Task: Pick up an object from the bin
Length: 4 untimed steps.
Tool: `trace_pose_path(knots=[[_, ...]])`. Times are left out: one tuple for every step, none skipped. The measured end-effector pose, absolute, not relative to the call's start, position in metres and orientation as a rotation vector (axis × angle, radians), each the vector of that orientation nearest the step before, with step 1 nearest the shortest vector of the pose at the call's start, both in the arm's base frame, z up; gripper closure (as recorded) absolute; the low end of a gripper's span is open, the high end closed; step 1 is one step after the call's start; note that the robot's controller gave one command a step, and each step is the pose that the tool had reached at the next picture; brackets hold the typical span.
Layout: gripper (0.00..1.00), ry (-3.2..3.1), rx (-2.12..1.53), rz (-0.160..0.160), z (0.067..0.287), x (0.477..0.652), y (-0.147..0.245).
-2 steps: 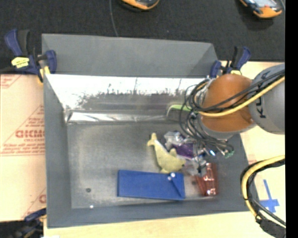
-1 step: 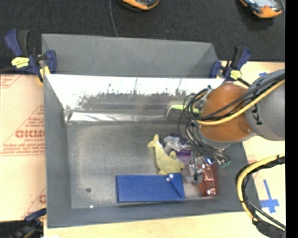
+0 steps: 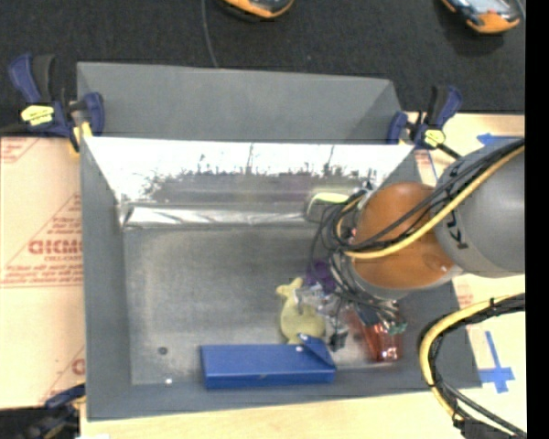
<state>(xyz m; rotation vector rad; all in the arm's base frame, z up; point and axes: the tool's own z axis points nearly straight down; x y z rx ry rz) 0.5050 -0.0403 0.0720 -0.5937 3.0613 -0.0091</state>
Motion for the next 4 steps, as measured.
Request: trace_pose_path(knots=[[1.00, 3.061, -0.595, -0.009, 0.072, 0.505, -0.040], [1.00, 3.057, -0.596, -0.011, 0.079, 0.506, -0.041], [1.00, 3.060, -0.597, -0.010, 0.105, 0.505, -0.041], [1.00, 3.056, -0.596, -0.012, 0.120, 0.506, -0.042]])
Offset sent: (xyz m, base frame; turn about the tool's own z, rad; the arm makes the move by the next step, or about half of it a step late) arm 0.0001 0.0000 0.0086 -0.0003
